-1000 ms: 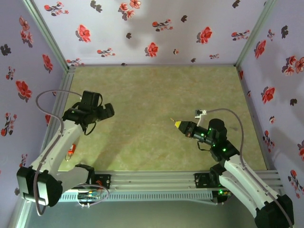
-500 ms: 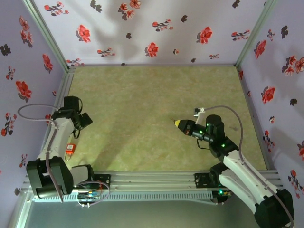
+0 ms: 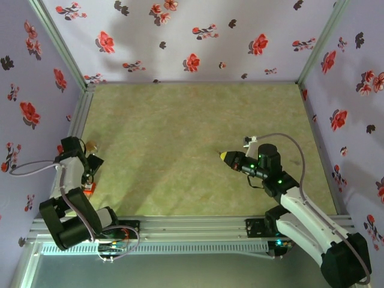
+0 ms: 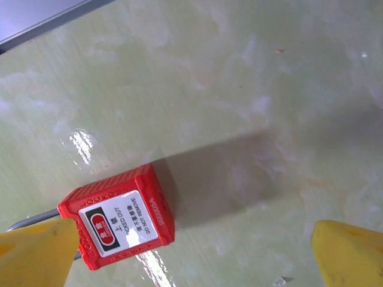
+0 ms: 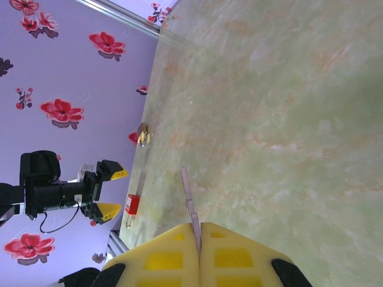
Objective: Unlock with the key
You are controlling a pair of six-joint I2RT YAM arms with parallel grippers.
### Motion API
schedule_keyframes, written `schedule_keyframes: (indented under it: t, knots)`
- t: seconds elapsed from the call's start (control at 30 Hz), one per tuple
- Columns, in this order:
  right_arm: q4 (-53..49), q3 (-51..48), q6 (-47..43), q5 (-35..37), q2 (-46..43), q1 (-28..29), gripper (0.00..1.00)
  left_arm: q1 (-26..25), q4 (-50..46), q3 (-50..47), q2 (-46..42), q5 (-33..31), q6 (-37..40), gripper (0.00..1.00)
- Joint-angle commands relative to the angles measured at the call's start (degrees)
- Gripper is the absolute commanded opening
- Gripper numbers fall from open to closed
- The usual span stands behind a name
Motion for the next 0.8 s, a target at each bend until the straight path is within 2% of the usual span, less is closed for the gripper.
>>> schedule_keyframes:
  t: [0.0, 0.47, 0.77]
  knots:
    - [0.3, 1.0, -0.5, 1.0, 0.3, 0.2, 0.0, 1.6, 2.4, -1.6, 1.7, 2.5, -1.4, 0.99]
    - [-1.1, 0.9, -1.5, 1.2, 1.0, 0.0, 0.0, 2.6, 7.2, -4.3, 5.4, 7.9, -2.1, 0.87]
    - [-0.6, 1.3, -1.8, 1.5, 2.2, -0.2, 0.0, 1.0, 11.6, -7.9, 2.3, 18.8, -4.1, 0.78]
